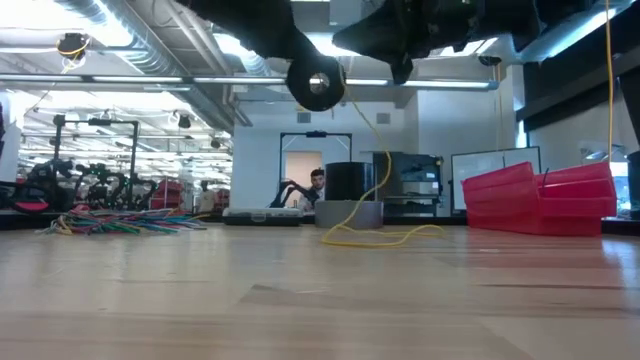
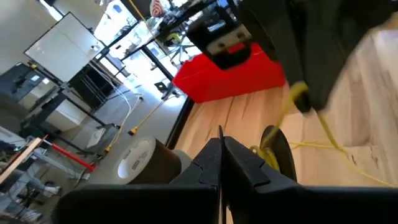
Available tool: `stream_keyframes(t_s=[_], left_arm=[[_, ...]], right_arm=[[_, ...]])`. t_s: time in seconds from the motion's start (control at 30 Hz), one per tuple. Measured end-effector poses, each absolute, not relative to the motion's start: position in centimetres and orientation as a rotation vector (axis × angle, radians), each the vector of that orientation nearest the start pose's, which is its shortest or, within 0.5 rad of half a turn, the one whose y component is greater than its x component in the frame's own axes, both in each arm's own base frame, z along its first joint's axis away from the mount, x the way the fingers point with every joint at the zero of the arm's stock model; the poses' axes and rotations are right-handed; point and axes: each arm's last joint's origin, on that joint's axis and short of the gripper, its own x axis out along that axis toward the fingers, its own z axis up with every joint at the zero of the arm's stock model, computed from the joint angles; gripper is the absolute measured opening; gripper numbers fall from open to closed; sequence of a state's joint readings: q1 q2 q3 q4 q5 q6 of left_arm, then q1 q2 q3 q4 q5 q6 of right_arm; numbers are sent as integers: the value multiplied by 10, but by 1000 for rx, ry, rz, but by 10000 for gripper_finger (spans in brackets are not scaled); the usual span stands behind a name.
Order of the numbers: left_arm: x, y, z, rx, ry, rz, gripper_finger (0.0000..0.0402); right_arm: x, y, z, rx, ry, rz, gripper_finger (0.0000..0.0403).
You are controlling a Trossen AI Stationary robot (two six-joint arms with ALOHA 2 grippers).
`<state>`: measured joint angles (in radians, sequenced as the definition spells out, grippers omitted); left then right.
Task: Coil cords
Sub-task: Coil the yellow wire into the black spool
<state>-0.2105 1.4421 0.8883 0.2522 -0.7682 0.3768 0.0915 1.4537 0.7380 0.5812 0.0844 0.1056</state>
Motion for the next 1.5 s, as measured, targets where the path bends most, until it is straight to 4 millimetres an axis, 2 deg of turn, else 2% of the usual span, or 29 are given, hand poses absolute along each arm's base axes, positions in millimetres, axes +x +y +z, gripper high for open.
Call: stream_keyframes(t_s=[0.3, 0.5, 1.0, 1.27, 1.37, 1.5], left_arm=[[312, -42, 262, 425, 314, 530, 1], [314, -43, 265, 329, 257, 480, 1], [316, -43, 271, 267, 178, 481, 1], [316, -43, 271, 266, 170, 484, 1], [316, -43, 272, 264, 167, 485, 1], [316, -44, 278, 248, 131, 483, 1]], right_arm=[[323, 27, 226, 103, 46, 4, 8], [329, 28, 218, 61, 13, 15, 8], [332, 28, 205, -143, 94, 19, 8], [332, 26, 201, -93, 147, -42, 8], [331, 26, 202, -60, 138, -44, 20], [328, 26, 192, -62, 253, -38, 66]])
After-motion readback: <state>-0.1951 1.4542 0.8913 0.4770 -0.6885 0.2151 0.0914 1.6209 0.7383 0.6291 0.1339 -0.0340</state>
